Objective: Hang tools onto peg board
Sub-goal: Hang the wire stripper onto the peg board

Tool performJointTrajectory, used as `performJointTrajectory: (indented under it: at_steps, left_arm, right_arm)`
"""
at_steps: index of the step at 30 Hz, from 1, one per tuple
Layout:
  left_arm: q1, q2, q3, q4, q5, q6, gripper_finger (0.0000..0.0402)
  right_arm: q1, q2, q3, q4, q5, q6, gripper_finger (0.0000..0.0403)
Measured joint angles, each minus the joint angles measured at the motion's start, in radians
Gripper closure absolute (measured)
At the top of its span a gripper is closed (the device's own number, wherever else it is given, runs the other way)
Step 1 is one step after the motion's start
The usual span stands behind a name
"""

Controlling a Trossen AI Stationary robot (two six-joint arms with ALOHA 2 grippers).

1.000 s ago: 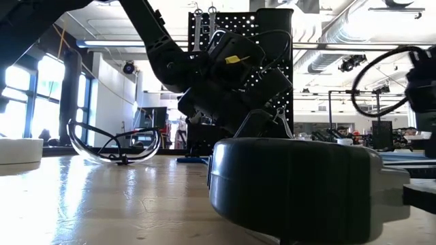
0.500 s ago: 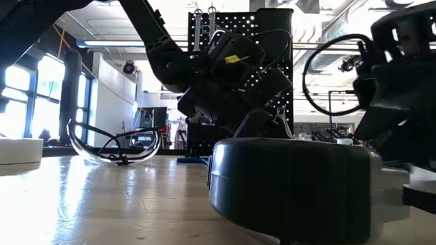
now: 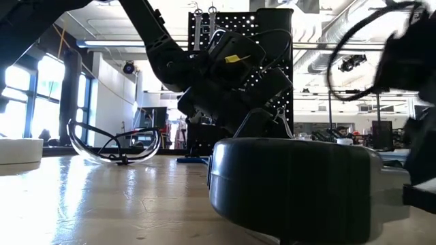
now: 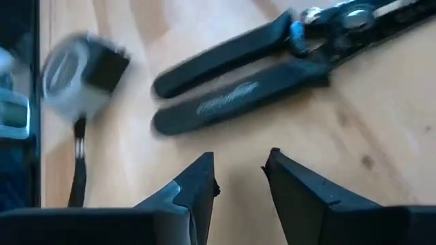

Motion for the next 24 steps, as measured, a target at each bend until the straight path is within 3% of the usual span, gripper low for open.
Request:
performJointTrajectory:
  at_steps: [4, 12, 17, 24]
  left_arm:
    - [0.000, 0.000, 0.000, -0.011, 0.000, 0.000, 0.0401]
    - [0.000, 0.000, 0.000, -0.013, 0.002, -0.012, 0.0401]
    - [0.000, 0.000, -0.001, -0.017, 0.003, -0.018, 0.0401]
    - [-0.001, 0.000, 0.000, -0.029, 0.006, -0.036, 0.0401]
  right_arm:
    - [0.049, 0.004, 0.118, -0.182, 0.069, -0.133, 0.0269]
    - [0.097, 0.090, 0.383, -0.585, 0.332, -0.398, 0.0269]
    - [0.087, 0.226, 0.481, -0.592, 0.316, -0.646, 0.0269]
    - [0.091, 0.349, 0.562, -0.600, 0.315, -0.797, 0.0269]
